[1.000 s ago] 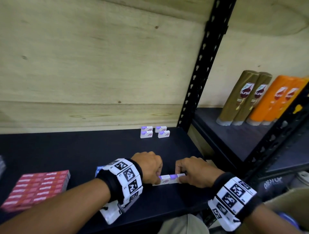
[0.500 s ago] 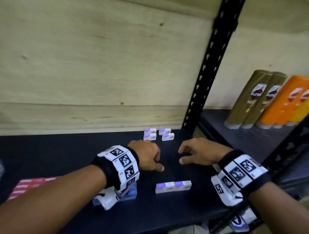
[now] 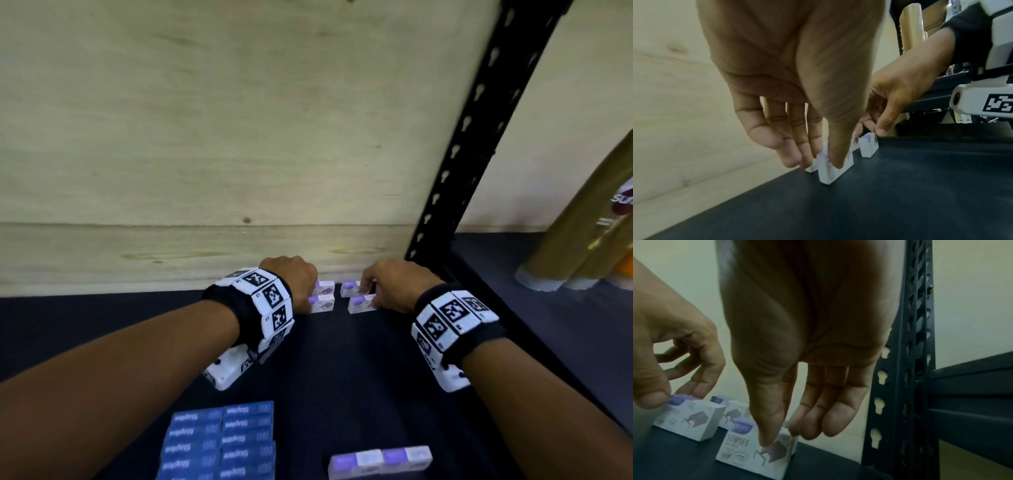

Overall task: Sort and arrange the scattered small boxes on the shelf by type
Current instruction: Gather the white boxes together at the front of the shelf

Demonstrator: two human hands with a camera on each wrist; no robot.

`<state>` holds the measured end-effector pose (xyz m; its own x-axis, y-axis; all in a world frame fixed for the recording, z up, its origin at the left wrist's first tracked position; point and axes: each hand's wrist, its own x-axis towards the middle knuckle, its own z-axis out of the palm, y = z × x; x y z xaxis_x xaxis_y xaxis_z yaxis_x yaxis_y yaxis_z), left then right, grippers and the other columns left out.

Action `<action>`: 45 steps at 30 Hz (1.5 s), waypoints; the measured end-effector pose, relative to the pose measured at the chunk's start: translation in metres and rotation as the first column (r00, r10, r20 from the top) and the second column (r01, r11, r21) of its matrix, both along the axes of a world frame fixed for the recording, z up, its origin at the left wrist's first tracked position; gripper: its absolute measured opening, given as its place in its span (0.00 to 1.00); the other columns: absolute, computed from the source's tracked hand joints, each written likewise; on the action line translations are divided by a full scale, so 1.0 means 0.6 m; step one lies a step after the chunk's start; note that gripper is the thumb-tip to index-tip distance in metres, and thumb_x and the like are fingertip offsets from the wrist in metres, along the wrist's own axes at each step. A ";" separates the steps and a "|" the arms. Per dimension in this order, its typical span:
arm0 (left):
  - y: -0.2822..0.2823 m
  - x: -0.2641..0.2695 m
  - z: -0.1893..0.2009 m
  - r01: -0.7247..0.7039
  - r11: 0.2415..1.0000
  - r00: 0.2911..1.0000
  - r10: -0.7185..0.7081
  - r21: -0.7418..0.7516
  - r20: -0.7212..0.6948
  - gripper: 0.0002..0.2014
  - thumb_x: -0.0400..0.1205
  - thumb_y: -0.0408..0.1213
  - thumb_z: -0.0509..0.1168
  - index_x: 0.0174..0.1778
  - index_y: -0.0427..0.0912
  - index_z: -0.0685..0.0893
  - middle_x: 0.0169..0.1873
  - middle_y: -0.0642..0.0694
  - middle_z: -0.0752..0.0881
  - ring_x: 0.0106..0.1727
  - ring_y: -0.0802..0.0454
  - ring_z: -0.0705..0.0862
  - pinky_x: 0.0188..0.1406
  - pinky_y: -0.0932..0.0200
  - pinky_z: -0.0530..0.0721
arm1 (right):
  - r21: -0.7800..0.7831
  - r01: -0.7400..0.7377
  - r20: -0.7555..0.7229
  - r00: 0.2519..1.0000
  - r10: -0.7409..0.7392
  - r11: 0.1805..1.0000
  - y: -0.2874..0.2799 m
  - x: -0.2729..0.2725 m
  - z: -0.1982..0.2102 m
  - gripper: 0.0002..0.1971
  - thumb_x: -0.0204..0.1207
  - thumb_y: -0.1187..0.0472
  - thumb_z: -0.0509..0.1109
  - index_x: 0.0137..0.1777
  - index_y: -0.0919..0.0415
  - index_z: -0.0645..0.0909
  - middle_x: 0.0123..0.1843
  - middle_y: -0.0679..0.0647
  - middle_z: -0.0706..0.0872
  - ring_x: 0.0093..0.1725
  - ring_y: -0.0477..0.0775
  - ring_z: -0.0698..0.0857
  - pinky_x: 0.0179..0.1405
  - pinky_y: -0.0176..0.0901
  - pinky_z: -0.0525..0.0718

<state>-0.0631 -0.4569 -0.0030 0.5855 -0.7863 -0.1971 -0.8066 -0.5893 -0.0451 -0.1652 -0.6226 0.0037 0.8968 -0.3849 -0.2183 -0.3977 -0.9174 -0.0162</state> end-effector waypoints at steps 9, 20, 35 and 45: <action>0.002 -0.030 0.008 0.022 1.000 0.999 -0.022 0.007 -0.041 0.13 0.75 0.49 0.74 0.51 0.48 0.84 0.50 0.49 0.84 0.49 0.47 0.84 0.42 0.56 0.80 | -0.001 0.022 -0.054 0.998 -0.022 1.000 0.021 -0.024 0.013 0.09 0.72 0.59 0.79 0.51 0.52 0.86 0.54 0.49 0.88 0.54 0.54 0.85 0.56 0.48 0.85; 0.087 -0.153 0.022 0.055 0.998 0.993 -0.050 0.044 -0.105 0.14 0.72 0.51 0.77 0.49 0.49 0.88 0.49 0.53 0.88 0.52 0.50 0.85 0.52 0.53 0.84 | 0.054 -0.068 -0.174 0.982 0.076 0.996 0.091 -0.177 0.020 0.10 0.66 0.60 0.80 0.33 0.47 0.82 0.41 0.43 0.87 0.47 0.50 0.88 0.49 0.43 0.87; 0.127 -0.214 0.014 0.182 0.971 0.967 -0.148 0.157 -0.207 0.14 0.72 0.50 0.76 0.50 0.51 0.87 0.50 0.54 0.88 0.51 0.51 0.85 0.47 0.55 0.82 | 0.140 -0.016 -0.257 0.965 0.052 0.990 0.122 -0.242 0.023 0.08 0.69 0.63 0.79 0.46 0.51 0.88 0.39 0.42 0.86 0.45 0.46 0.87 0.44 0.36 0.84; 0.121 -0.232 -0.001 0.238 0.966 0.928 -0.195 0.104 -0.319 0.26 0.68 0.54 0.78 0.60 0.52 0.81 0.52 0.52 0.85 0.50 0.51 0.83 0.45 0.54 0.83 | 0.212 -0.073 -0.313 0.939 0.139 0.974 0.127 -0.255 0.019 0.23 0.67 0.56 0.82 0.62 0.45 0.82 0.56 0.41 0.84 0.56 0.48 0.84 0.56 0.43 0.83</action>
